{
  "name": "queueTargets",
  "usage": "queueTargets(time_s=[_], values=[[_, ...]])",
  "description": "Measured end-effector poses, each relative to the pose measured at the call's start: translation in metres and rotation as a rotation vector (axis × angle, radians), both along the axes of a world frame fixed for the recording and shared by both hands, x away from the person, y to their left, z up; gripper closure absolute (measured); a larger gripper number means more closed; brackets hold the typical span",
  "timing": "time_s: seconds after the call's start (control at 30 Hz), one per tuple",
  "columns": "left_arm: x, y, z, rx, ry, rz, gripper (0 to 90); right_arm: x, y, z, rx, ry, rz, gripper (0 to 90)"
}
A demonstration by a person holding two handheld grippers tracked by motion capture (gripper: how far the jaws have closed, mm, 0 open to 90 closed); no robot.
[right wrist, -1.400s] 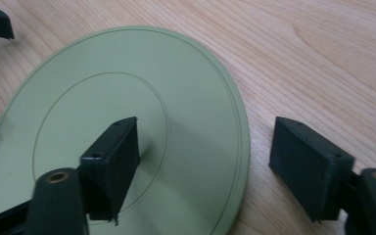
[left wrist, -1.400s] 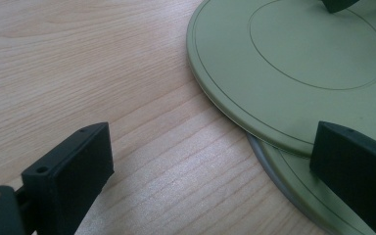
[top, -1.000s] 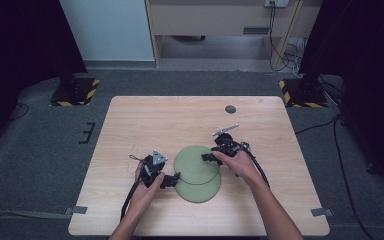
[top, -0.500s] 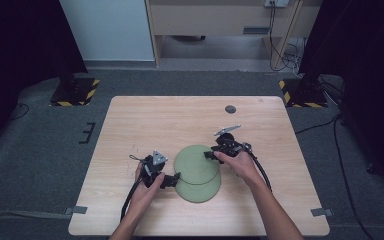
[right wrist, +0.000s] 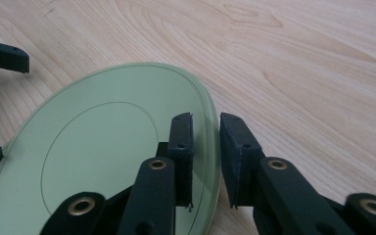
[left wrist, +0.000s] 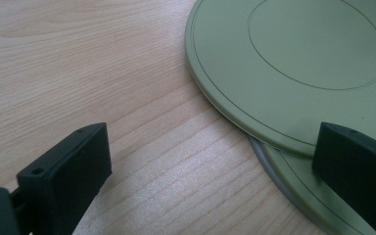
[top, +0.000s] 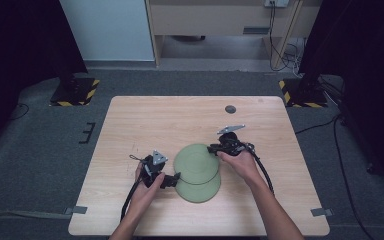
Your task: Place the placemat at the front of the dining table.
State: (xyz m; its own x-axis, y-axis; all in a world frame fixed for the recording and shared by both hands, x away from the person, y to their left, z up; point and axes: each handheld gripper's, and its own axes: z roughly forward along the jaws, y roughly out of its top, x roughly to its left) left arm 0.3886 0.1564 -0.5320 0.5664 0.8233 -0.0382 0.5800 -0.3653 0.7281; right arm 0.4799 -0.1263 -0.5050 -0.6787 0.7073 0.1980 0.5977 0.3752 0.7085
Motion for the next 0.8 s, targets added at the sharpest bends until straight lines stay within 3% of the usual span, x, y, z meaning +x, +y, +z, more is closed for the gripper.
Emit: queueTargets(time_s=[0.33,0.6,0.8], values=[[0.000,0.001,0.000,-0.004,0.005,0.001,0.1,-0.004,0.001,0.007,-0.011,-0.036,0.011,84.5],[-0.001,0.003,0.005,-0.020,-0.028,0.023,3.0,-0.011,0.002,0.018,-0.009,-0.069,0.018,86.1],[0.000,0.007,0.007,-0.027,-0.030,0.030,3.1,-0.013,0.002,0.022,-0.015,-0.076,0.024,86.2]])
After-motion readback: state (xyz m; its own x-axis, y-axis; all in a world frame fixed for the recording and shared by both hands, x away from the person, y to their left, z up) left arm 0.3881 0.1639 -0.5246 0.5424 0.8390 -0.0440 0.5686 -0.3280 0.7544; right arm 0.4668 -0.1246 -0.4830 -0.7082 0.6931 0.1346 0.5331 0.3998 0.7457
